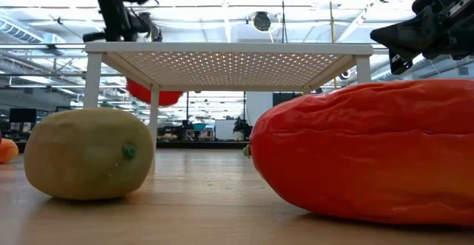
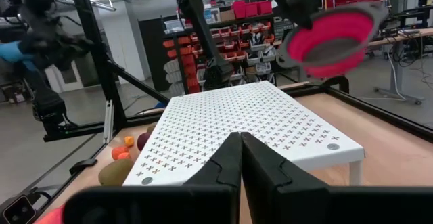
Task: Pick & Place Fruit
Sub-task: Put the red strainer bowl on the shelf
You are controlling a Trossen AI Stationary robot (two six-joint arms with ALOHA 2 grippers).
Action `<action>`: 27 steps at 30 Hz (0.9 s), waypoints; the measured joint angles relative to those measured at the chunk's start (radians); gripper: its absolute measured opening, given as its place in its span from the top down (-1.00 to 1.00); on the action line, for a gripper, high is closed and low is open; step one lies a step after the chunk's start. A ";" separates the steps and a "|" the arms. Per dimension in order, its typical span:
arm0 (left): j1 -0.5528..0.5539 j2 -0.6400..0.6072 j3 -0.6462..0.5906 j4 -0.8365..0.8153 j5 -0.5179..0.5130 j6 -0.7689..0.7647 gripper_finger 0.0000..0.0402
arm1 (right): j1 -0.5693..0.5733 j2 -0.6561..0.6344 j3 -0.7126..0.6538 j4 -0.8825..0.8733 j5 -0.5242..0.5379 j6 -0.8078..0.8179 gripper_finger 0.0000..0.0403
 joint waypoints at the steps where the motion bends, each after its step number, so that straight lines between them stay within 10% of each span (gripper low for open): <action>1: 0.000 -0.022 0.000 0.006 0.017 -0.012 0.97 | 0.000 0.000 0.000 0.000 0.000 0.000 1.00; 15: -0.066 -0.170 0.000 0.182 0.459 -0.238 0.97 | 0.000 0.000 0.000 0.000 0.000 -0.003 1.00; 27: -0.278 -0.169 0.000 0.175 0.637 -0.420 0.97 | 0.000 0.000 0.000 0.000 0.000 -0.003 1.00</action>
